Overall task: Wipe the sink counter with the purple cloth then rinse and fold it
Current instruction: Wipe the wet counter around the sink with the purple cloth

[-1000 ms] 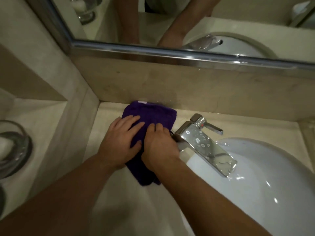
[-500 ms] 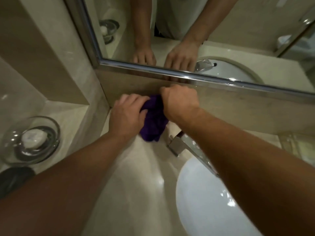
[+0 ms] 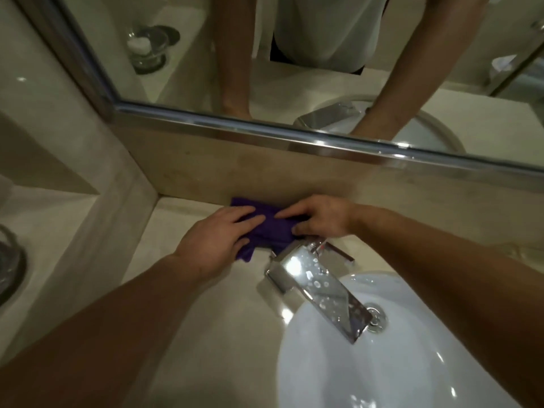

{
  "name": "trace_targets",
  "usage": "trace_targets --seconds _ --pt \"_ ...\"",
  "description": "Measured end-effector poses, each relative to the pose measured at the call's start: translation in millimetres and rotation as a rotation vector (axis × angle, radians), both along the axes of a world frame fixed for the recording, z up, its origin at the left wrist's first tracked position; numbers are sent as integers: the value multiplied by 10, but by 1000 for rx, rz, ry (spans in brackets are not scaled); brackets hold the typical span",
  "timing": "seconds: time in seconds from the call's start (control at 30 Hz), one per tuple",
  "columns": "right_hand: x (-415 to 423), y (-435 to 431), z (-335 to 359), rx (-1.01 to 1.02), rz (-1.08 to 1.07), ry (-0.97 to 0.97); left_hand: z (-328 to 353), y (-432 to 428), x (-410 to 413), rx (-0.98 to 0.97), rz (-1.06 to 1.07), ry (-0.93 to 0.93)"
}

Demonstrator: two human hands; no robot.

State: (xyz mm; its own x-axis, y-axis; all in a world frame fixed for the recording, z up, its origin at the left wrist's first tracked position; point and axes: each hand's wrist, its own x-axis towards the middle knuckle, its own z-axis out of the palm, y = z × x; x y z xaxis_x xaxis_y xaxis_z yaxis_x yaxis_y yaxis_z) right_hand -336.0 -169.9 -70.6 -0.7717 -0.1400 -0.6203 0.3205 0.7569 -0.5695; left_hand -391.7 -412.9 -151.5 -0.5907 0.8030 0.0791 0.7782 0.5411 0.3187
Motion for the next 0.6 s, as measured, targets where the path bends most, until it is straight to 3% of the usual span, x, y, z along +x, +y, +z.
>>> trace_targets --seconds 0.07,0.2,0.3,0.37,0.43,0.53,0.6 --pt "49 110 -91 -52 -38 24 -8 71 -4 46 18 21" --pt "260 455 -264 -251 -325 -69 -12 348 66 116 -7 4" --pt "516 734 -254 -131 -300 43 160 790 169 211 103 -396" --pt "764 962 -231 -121 -295 48 248 1064 136 142 123 -757" --pt "1037 1161 -231 4 -207 117 298 1245 67 24 66 -1005" --pt "1330 1385 -336 261 -147 346 326 1399 20 -15 83 -1306" --pt "1459 1552 -417 373 -166 482 312 1465 -5 -45 84 -1310"
